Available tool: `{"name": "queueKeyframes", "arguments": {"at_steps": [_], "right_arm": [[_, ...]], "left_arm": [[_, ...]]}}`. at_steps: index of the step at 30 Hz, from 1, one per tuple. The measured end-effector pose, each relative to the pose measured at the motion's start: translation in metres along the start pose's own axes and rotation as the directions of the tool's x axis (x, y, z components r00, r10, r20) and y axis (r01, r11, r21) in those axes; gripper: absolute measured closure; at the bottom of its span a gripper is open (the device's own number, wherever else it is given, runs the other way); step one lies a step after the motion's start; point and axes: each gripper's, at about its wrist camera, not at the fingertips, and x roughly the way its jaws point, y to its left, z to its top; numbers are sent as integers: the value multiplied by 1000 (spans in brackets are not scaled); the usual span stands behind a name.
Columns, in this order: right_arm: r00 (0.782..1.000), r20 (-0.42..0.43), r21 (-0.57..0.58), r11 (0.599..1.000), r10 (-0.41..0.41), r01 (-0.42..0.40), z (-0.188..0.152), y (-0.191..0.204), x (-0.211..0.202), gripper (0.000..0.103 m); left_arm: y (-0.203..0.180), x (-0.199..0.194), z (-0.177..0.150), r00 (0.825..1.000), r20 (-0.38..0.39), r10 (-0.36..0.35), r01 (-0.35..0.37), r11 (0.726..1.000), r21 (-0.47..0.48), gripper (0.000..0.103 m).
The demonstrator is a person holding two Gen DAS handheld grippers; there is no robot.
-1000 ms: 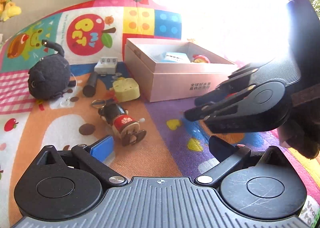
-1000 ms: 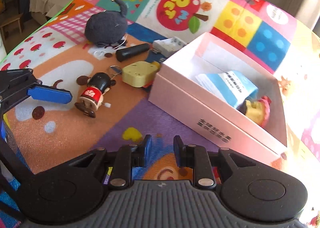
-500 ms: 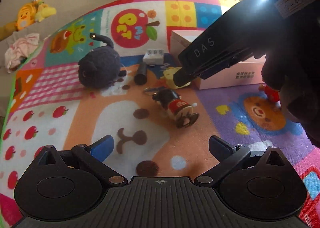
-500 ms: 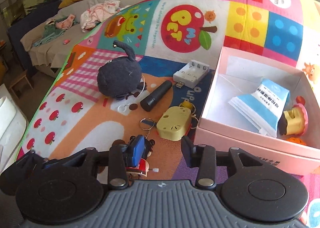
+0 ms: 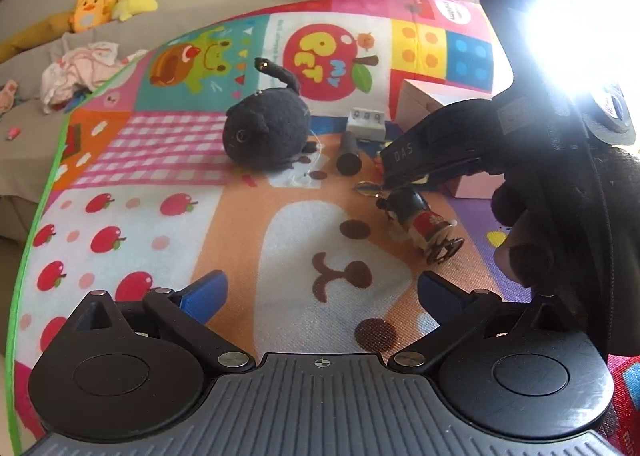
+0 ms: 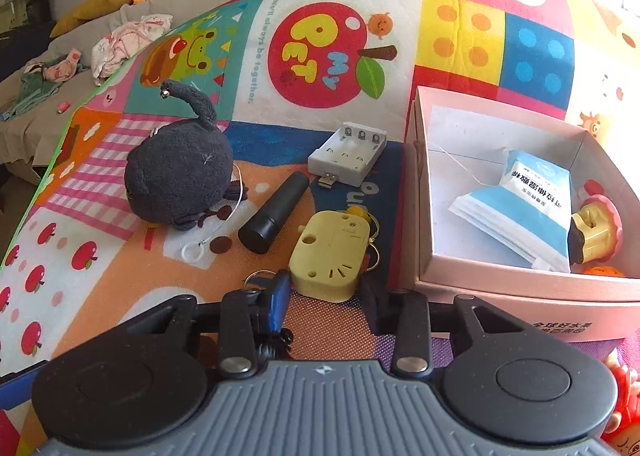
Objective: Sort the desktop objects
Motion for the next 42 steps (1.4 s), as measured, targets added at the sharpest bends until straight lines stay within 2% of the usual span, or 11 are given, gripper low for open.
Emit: {"name": "queueKeyframes", "arguments": {"at_steps": [7, 8, 9, 16, 19, 23, 26, 29, 35, 37, 42], "right_arm": [[994, 50, -65, 994, 97, -93, -26, -43, -80, 72], [994, 69, -88, 993, 79, -73, -32, -51, -96, 96], [994, 87, -101, 994, 59, -50, -36, -60, -110, 100], [993, 121, -55, 998, -17, 24, -69, -114, -155, 98], [996, 84, 38, 999, -21, 18, -93, -129, -147, 81], [988, 105, 119, 988, -110, 97, -122, -141, -142, 44], [974, 139, 115, 979, -181, 166, -132, -146, -145, 29], [955, 183, 121, 969, -233, 214, -140, -150, -147, 15], [948, 232, 189, 966, -219, 177, -150, -162, -150, 0], [953, 232, 212, 967, -193, 143, -151, -168, -149, 0], [951, 227, 315, 939, -211, 134, -153, -182, -149, 0]], "left_arm": [[0, 2, 0, 1000, -16, -1, 1, 1000, 2, 0], [-1, 3, 1, 1000, -22, -4, 4, 1000, 4, 0], [-1, 4, 1, 1000, -27, -10, 10, 1000, 6, 0], [-22, 5, 6, 997, -20, -70, 71, 997, 42, 0], [-47, 2, 11, 992, 19, -127, 124, 987, 104, 0], [-86, 6, 22, 980, 49, -192, 180, 965, 190, 1], [-109, 15, 29, 978, 46, -204, 187, 951, 247, 26], [-130, 35, 34, 982, 21, -186, 173, 944, 280, 20], [-148, 68, 36, 992, -47, -117, 126, 939, 321, 28], [-150, 71, 37, 991, -66, -116, 131, 938, 320, 40], [-161, 60, 39, 990, -62, -127, 141, 925, 352, 40]]}}
